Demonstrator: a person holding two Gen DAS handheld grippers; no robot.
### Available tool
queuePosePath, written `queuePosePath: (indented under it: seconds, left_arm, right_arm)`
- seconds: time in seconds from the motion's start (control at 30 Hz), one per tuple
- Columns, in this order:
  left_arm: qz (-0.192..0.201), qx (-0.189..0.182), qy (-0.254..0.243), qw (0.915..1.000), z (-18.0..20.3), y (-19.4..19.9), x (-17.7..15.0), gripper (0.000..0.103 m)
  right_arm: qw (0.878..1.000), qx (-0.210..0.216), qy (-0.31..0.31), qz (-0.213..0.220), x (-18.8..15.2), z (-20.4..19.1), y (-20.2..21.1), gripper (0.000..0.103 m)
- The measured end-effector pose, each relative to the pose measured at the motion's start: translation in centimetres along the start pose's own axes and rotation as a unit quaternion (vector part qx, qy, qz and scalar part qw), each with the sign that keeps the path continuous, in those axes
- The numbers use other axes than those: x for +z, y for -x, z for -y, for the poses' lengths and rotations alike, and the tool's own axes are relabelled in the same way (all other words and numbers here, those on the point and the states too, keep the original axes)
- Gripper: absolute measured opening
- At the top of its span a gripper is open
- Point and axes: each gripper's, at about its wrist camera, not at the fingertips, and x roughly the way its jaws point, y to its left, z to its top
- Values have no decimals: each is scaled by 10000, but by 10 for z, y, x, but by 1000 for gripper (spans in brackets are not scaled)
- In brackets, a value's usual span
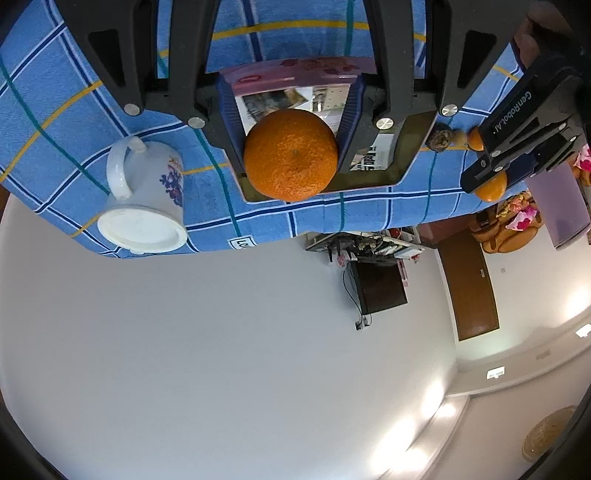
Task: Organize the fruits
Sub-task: 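Lower both oranges into the tin and open both tools to release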
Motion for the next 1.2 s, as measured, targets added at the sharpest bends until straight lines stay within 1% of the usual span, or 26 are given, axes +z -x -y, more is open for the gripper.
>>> queuePosePath:
  seconds: [0.17, 0.4, 0.53, 0.63, 0.8, 0.97, 1.07, 1.2]
  left_arm:
    - [-43, -69, -1, 10000, 10, -7, 0, 45]
    - [-176, -148, 90, 9997, 22, -22, 1, 45]
    - [-203, -151, 37, 9997, 29, -29, 1, 45]
    - [-245, -162, 21, 9996, 35, -36, 0, 45]
    - [-363, -243, 65, 9990, 46, -51, 0, 45]
    - [-433, -346, 104, 9984, 57, -61, 2, 45]
    - [-436, -352, 99, 9984, 58, -63, -1, 45]
    - [-593, -419, 218, 9971, 52, -71, -4, 45]
  right_arm:
    - [9998, -131, 151, 40, 11, 5, 0, 50]
    - [9997, -178, 62, 130, 24, 10, -13, 50]
    - [9995, -237, 22, 216, 15, 11, -22, 50]
    - [9998, -182, 3, 9, 9, 16, -30, 50]
    - [9995, -294, -38, 140, 14, 27, -30, 50]
    - [9994, -318, -111, 84, 16, 33, -33, 50]
    - [9993, -325, -148, 52, 16, 34, -34, 50]
    - [9995, -272, -144, -33, 15, 34, -40, 50]
